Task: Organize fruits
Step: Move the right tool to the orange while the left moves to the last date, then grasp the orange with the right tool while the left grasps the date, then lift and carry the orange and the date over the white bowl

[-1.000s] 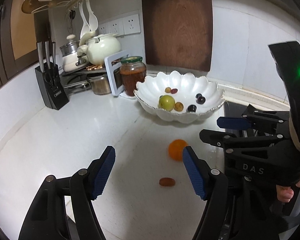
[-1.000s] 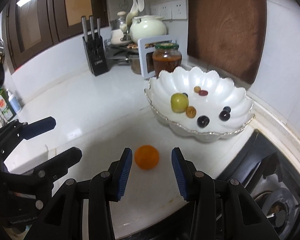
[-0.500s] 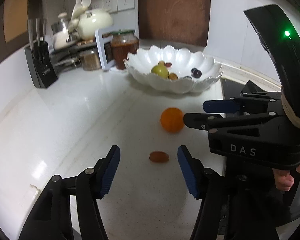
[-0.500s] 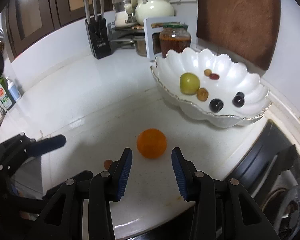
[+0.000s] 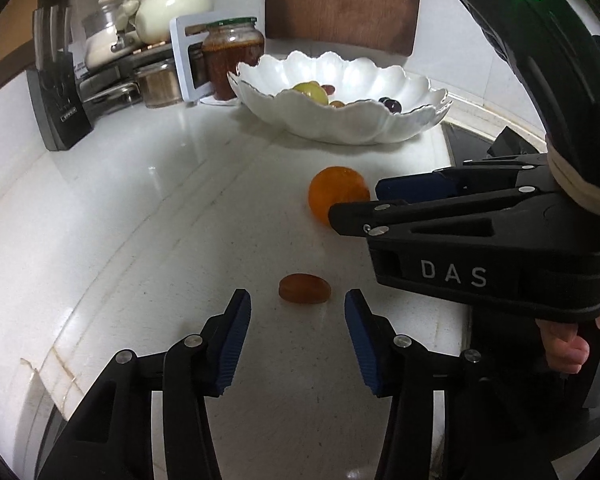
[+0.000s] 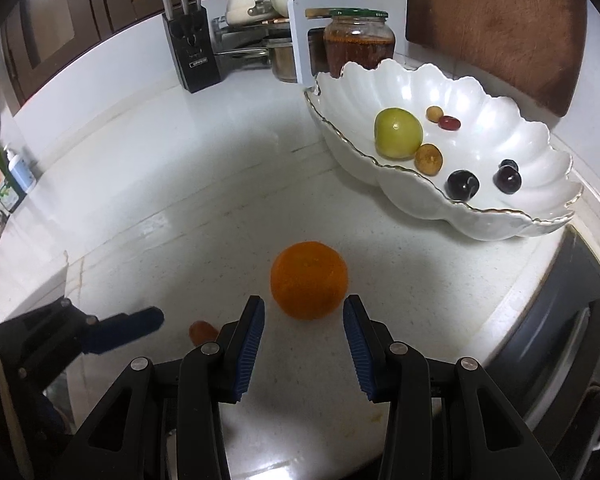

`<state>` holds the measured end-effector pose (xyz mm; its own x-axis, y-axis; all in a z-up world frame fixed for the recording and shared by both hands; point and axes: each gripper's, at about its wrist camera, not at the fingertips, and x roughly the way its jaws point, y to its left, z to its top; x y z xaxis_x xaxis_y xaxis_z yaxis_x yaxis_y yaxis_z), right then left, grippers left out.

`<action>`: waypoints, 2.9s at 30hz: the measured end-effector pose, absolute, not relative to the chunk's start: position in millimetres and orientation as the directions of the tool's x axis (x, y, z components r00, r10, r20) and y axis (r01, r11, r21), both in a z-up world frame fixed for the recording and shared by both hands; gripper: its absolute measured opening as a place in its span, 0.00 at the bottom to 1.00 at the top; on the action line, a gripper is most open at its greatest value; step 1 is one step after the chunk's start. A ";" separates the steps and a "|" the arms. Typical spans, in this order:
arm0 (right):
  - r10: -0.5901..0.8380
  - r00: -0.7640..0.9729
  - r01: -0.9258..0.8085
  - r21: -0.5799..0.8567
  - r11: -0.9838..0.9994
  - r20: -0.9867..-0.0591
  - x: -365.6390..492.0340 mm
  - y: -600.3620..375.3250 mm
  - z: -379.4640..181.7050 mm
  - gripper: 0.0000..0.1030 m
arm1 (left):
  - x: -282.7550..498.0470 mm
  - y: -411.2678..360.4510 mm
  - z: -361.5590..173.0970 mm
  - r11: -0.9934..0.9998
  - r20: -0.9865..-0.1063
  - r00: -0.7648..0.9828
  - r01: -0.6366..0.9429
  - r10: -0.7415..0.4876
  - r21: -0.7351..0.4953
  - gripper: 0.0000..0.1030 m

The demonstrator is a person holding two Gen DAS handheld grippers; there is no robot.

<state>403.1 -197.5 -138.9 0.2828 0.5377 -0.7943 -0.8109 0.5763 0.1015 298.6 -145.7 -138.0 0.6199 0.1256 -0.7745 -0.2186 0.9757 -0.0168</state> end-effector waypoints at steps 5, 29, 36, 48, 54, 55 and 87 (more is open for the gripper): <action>0.528 0.272 -0.808 0.108 0.579 -0.804 408.6 -191.7 -144.7 0.48 | 305.1 -144.0 -143.0 0.977 -0.784 0.610 -0.214 0.115 -0.023 0.43; 0.550 0.277 -0.807 0.120 0.579 -0.788 408.4 -186.0 -145.9 0.42 | 301.6 -127.5 -133.5 0.969 -0.771 0.627 -0.241 0.107 -0.062 0.26; 0.559 0.306 -0.787 0.126 0.604 -0.771 404.7 -191.3 -134.7 0.42 | 295.8 -114.0 -123.5 0.957 -0.759 0.640 -0.278 0.121 -0.082 0.26; 0.563 0.388 -0.736 0.123 0.666 -0.730 393.4 -202.2 -105.0 0.42 | 290.7 -99.7 -89.1 0.960 -0.699 0.702 -0.267 0.133 -0.086 0.26; 0.551 0.437 -0.699 0.117 0.705 -0.711 388.7 -208.4 -90.4 0.42 | 293.6 -93.9 -71.6 0.970 -0.664 0.739 -0.227 0.112 -0.089 0.26; 0.549 0.442 -0.692 0.120 0.712 -0.709 388.3 -209.4 -88.3 0.42 | 294.3 -94.2 -69.7 0.971 -0.652 0.750 -0.222 0.114 -0.086 0.26; 0.375 0.720 -0.407 0.083 0.910 -0.584 418.2 -217.0 -12.3 0.42 | 367.9 -58.0 13.5 0.999 -0.473 0.880 0.045 -0.046 -0.015 0.26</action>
<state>418.2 -217.0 -12.3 0.7197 0.3751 -0.5843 -0.4068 0.9097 0.0829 367.9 -58.0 13.5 0.8797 -0.0462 -0.4732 0.0446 0.9989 -0.0146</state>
